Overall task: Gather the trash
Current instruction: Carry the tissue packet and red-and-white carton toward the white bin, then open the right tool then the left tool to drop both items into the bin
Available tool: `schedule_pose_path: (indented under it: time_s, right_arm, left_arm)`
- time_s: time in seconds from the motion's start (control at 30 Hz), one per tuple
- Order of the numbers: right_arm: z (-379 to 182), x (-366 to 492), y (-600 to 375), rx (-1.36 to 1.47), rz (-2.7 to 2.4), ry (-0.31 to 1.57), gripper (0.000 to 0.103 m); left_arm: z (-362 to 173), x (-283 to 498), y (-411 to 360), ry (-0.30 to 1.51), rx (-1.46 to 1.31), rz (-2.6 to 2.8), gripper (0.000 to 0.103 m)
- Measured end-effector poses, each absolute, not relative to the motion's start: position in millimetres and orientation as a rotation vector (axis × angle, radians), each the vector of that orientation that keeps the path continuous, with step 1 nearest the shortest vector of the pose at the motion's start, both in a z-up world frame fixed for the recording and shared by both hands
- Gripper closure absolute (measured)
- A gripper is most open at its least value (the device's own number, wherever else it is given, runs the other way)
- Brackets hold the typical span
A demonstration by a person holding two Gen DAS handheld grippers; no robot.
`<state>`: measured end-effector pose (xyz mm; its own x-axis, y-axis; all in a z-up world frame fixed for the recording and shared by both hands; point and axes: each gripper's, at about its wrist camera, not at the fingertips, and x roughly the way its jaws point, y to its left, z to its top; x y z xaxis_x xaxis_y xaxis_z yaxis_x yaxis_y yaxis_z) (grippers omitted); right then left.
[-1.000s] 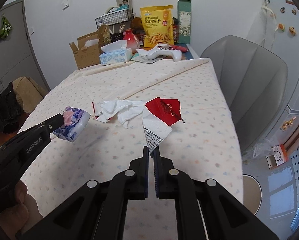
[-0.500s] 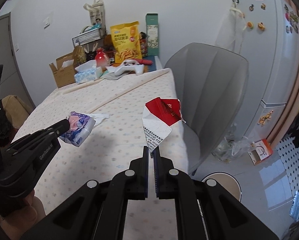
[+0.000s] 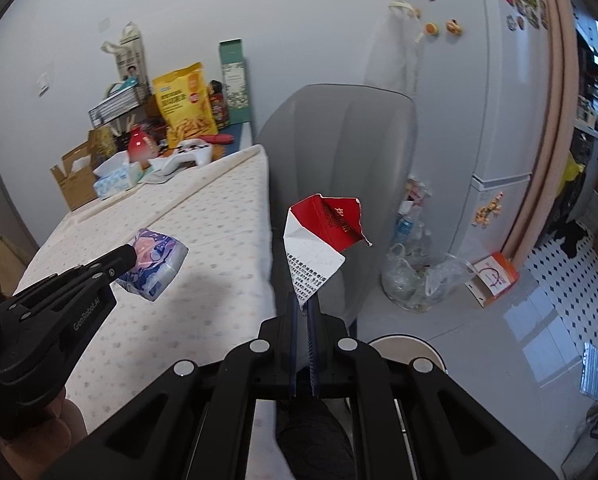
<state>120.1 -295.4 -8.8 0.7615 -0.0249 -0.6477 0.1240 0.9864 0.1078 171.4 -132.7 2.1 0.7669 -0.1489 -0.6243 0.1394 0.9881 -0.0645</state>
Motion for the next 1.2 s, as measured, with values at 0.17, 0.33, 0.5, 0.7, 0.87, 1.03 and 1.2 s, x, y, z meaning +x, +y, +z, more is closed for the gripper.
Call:
schedule_pose_path:
  time_s: [0.17,0.33,0.5,0.7,0.87,1.03,1.2]
  right_arm:
    - [-20,120,-335,0.199,-0.138,0.720,0.097]
    - [-35,120,-374,0.243,-0.189,0.740,0.097]
    - [-57,124,-413,0.297,-0.223,0.773,0.097]
    - [-91,130,-453,0.354,-0.255,0.827,0.097]
    - [-117,132,-484,0.395,-0.299,0.861,0.097]
    - [-141,131,-510,0.436,-0.346,0.888,0.097]
    - [-159,128,-524,0.456,-0.374,0.915,0.097]
  left_arm:
    - [-2,179,-172,0.695,0.030,-0.219,0.102]
    - [-11,188,-219,0.724,0.079,-0.280,0.102]
    - [-25,199,-265,0.757,0.127,-0.333,0.102]
    - [-52,215,-309,0.816,0.174,-0.379,0.102]
    - [-82,222,-343,0.876,0.214,-0.425,0.102]
    - [-115,225,-368,0.953,0.234,-0.478,0.102]
    - [-144,226,-380,1.055,0.220,-0.521,0.101]
